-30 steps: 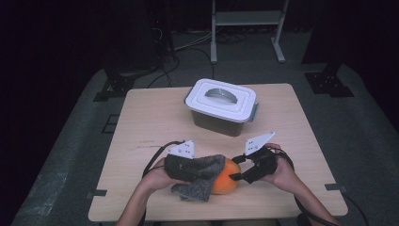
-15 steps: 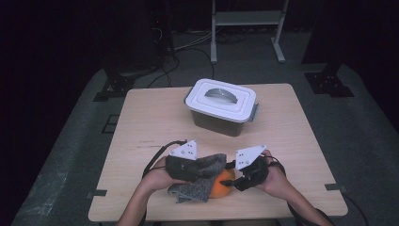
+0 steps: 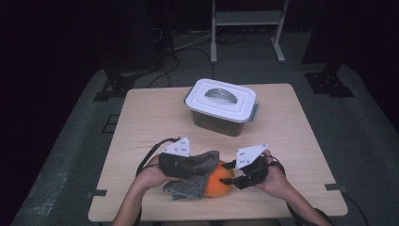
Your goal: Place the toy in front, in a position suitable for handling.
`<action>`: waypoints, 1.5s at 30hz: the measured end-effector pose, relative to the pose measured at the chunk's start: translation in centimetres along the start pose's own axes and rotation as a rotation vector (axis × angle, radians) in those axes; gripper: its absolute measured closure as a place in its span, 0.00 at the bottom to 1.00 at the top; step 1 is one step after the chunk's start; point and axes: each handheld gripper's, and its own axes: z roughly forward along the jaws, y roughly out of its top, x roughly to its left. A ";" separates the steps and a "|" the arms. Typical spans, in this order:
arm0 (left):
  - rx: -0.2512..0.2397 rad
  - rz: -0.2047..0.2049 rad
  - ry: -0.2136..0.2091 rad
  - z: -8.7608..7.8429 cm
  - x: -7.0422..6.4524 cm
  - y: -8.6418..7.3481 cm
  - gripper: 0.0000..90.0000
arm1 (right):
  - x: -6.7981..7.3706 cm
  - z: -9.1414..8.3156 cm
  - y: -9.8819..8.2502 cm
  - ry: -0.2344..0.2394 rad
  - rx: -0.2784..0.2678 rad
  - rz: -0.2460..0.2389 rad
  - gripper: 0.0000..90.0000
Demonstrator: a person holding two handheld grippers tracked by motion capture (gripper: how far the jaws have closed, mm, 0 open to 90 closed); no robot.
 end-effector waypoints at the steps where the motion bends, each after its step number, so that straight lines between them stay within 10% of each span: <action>1: -0.022 0.010 -0.022 0.1 -0.3 0.5 0.78 | 0.2 0.2 0.2 0.002 0.001 -0.011 0.55; 4: 0.051 0.038 0.002 1.3 -0.6 0.6 0.78 | 0.9 0.4 0.5 -0.008 0.004 -0.053 0.56; 18: 0.020 -0.051 0.032 -0.8 1.0 -2.2 0.77 | -2.0 -0.8 -1.9 0.025 -0.012 0.086 0.60; 23: 0.010 -0.062 0.022 -0.4 1.1 -2.3 0.77 | -2.2 -1.2 -1.5 0.045 -0.007 0.142 0.41; 29: 0.002 -0.055 -0.003 0.5 0.9 -1.9 0.77 | -1.0 -0.2 -0.4 0.007 0.008 0.088 0.29; 34: -0.019 -0.068 -0.006 0.0 1.2 -2.2 0.77 | -1.1 -0.2 -0.7 0.006 0.029 0.074 0.49; 45: 0.004 -0.072 0.043 -1.2 1.5 -2.7 0.77 | -1.8 -1.1 -1.8 0.014 0.040 0.090 0.51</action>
